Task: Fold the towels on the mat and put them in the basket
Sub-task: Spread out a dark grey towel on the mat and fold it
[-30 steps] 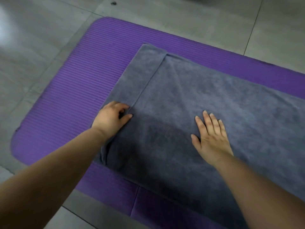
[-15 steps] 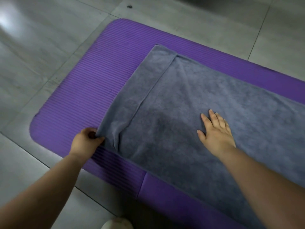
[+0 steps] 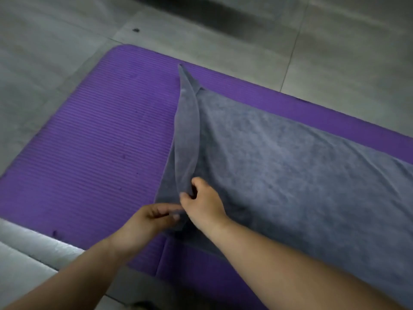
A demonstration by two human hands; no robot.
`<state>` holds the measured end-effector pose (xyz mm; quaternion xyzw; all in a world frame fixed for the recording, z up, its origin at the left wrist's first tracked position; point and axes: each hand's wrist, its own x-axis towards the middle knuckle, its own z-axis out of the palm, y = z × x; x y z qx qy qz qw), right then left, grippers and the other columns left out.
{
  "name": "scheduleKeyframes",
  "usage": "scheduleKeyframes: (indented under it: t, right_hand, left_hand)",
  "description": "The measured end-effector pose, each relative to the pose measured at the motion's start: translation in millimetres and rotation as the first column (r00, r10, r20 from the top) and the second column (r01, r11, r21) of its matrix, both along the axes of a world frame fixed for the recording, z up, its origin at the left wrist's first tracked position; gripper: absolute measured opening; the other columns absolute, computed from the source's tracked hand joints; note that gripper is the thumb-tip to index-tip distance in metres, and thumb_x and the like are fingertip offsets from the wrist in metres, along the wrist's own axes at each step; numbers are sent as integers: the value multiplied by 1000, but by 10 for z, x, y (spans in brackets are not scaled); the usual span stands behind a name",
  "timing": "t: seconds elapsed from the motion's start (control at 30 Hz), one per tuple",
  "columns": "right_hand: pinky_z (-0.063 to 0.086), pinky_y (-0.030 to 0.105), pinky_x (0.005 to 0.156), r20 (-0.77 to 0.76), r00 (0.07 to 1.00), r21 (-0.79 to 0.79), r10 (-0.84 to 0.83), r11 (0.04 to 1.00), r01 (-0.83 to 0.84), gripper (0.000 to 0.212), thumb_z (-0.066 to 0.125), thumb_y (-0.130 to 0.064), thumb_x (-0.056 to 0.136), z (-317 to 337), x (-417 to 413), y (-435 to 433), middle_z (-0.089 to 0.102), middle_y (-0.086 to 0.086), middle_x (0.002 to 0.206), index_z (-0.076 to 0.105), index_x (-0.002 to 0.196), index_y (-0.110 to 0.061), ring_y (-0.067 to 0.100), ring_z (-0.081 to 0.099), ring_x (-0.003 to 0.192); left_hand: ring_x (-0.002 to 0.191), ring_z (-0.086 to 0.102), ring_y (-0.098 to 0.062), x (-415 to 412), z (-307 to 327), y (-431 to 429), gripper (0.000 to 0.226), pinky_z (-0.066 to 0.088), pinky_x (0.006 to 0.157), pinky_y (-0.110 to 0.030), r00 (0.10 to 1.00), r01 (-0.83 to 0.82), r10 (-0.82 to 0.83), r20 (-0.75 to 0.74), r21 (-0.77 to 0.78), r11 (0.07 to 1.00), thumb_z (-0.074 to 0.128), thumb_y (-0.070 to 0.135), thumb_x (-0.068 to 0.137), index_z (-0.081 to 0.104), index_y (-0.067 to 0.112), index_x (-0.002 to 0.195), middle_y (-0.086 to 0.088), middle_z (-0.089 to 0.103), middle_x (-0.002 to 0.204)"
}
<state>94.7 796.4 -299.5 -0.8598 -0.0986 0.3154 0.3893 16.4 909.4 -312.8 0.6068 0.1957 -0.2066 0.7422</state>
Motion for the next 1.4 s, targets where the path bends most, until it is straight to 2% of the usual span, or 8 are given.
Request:
scheduleKeyframes:
  t: [0.17,0.27,0.37,0.53,0.83,0.97,1.17,1.4]
  right_hand:
    - [43,32,85,33,979,-174,200,966,-191,23,40,-10,92,-30,-64,-310,58,12,116,49,113,-10,29,55,108]
    - [45,36,93,61,960,-171,272,951,-258,30,38,-10,94,12,-96,-349,54,11,124,47,122,-12,27,53,113]
    - [41,36,95,30,936,-212,350,918,-337,36,39,-9,94,31,-95,-345,47,11,131,41,129,-11,28,50,117]
    - [38,39,102,-29,943,-193,331,924,-331,44,41,-9,93,42,-112,-595,41,8,137,36,136,-14,27,45,123]
    - [35,25,103,39,932,-221,360,913,-343,54,40,-2,88,156,160,-1225,39,9,140,36,139,-21,25,42,126]
    - [30,12,96,86,939,-160,332,935,-316,46,42,-3,88,392,218,-1792,49,1,133,48,131,-21,13,46,121]
    - [35,-5,72,111,979,76,-169,984,161,32,51,3,82,504,122,-3005,64,-30,82,65,95,-22,-27,51,75]
    - [39,-2,62,205,500,110,-842,527,843,36,43,17,84,79,-355,-4609,60,-24,70,61,93,-13,-21,53,59]
  left_hand:
    - [68,65,-5,411,30,48,23,47,58,-8,987,-104,138,-80,332,938,50,-8,85,67,5,78,6,68,63]
    - [104,57,-21,1052,104,-39,26,41,83,-20,995,-102,55,89,724,682,57,17,87,60,4,110,-1,59,99]
    - [125,42,-29,1512,84,-294,66,36,103,-36,949,244,-285,-133,883,400,64,39,80,38,12,134,-10,39,135]
    - [126,38,-31,1708,-134,-562,58,41,93,-41,862,371,-347,-370,926,-69,58,18,85,30,11,135,-11,34,138]
    - [101,58,-36,1961,241,-312,20,44,79,-36,999,-43,-13,48,963,265,54,17,83,64,7,97,-19,65,103]
    - [41,56,-11,2078,403,-453,23,53,47,-23,982,-182,146,117,767,615,54,10,83,56,14,60,5,55,38]
    - [27,49,1,2422,659,-1554,25,40,32,-12,991,-104,35,126,597,796,53,14,90,51,20,66,-3,55,49]
    - [27,44,1,2610,799,-3804,28,36,40,-15,877,132,-364,315,568,812,53,19,91,51,20,63,10,48,30]
